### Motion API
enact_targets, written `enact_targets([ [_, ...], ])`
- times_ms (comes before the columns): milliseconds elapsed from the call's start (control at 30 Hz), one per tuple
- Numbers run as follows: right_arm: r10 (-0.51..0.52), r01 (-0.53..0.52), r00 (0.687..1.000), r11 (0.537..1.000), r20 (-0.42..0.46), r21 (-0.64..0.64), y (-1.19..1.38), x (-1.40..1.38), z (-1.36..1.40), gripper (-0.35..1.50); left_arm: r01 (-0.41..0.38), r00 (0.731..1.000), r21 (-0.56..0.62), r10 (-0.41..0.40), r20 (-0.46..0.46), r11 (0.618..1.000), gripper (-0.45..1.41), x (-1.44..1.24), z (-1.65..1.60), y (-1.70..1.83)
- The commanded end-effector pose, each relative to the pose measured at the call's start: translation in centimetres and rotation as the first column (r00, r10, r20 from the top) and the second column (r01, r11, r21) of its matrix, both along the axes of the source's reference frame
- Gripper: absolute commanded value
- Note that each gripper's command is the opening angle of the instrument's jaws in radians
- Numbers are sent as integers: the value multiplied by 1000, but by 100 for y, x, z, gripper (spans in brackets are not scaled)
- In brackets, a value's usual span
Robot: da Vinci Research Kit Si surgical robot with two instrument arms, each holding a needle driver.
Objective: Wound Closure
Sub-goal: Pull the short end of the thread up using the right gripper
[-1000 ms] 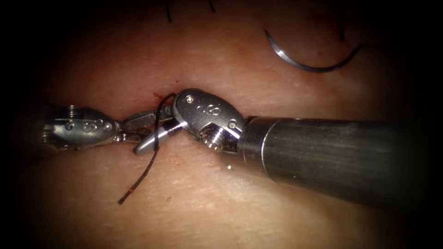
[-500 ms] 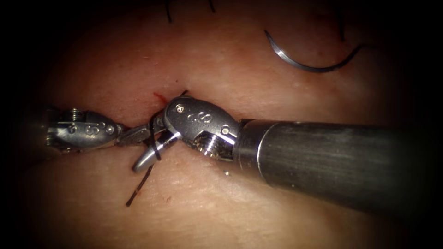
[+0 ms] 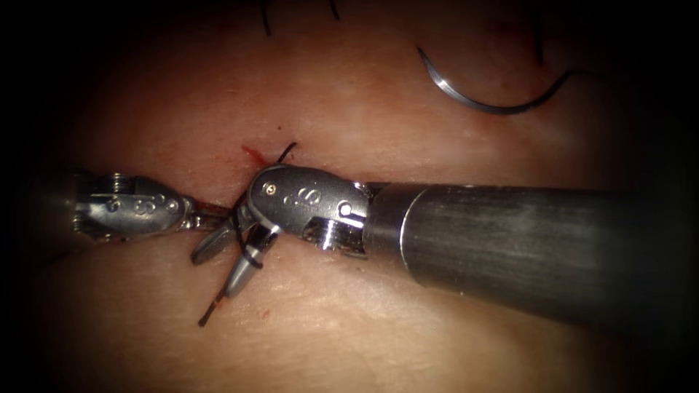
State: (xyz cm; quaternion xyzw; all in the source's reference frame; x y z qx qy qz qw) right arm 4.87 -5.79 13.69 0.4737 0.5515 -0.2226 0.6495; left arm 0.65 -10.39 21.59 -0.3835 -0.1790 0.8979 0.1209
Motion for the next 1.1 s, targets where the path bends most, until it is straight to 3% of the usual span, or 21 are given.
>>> enact_targets([
  [33,-20,20,1000,1000,2,-18,-7,5,8,32,-1,1000,3,1,1,1000,-45,-6,6,-7],
  [133,-73,74,997,993,8,-87,-16,5,13,29,-5,1000,4,5,2,1000,-45,-8,8,-3],
  [300,-49,51,999,984,15,-169,-22,14,22,29,-8,1000,4,8,4,1000,-45,-9,12,2],
  [500,19,-14,1000,961,16,-275,-12,27,31,32,-12,1000,6,12,4,1000,-45,-9,11,3],
  [733,41,-34,999,952,18,-305,-12,31,34,34,-13,1000,6,13,6,1000,-45,-9,9,0],
  [833,20,-13,1000,952,19,-305,-17,30,34,29,-14,1000,6,14,6,1000,-45,-8,8,-1],
  [867,7,1,1000,950,24,-313,-19,28,36,19,-14,1000,6,14,6,1000,-45,-8,8,-1],
  [1100,-52,57,998,948,24,-314,-39,21,44,22,-18,1000,6,18,6,1000,-45,-8,9,-2],
])
